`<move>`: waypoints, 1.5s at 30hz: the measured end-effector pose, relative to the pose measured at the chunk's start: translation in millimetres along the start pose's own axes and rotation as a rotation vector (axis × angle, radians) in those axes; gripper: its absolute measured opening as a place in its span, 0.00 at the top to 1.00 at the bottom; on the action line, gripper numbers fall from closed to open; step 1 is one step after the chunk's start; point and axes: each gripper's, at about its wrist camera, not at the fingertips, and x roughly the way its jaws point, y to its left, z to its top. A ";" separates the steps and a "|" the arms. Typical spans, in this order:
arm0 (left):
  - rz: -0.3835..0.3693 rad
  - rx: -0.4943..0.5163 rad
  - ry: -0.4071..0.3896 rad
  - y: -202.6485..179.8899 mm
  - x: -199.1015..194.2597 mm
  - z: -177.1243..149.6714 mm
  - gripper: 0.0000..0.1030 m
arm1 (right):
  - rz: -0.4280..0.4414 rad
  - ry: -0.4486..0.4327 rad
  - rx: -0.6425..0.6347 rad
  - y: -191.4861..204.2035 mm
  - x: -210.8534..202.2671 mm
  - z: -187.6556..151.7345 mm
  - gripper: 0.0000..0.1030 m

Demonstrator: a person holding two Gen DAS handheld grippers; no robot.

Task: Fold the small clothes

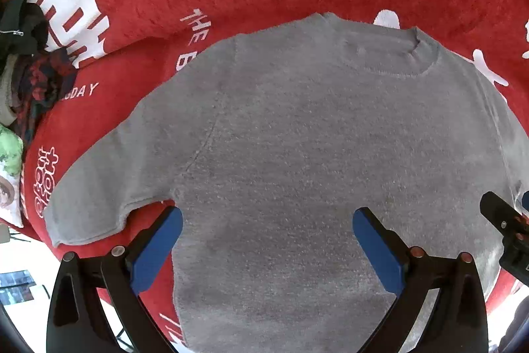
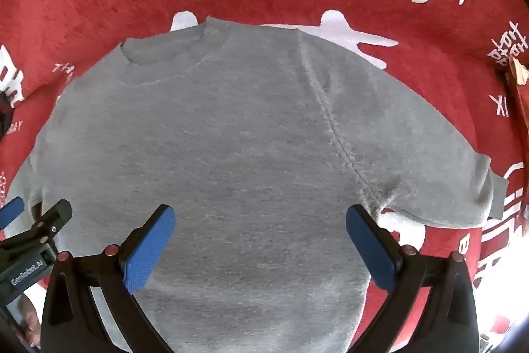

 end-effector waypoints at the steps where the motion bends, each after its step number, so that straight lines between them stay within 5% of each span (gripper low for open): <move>1: -0.001 0.001 0.001 -0.2 0.3 0.5 0.00 | -0.004 -0.001 0.002 1.0 0.3 -2.6 0.00; 45: 0.032 -0.001 -0.013 5.4 -5.6 0.6 0.00 | 0.010 0.032 -0.098 -20.9 -3.5 19.8 0.00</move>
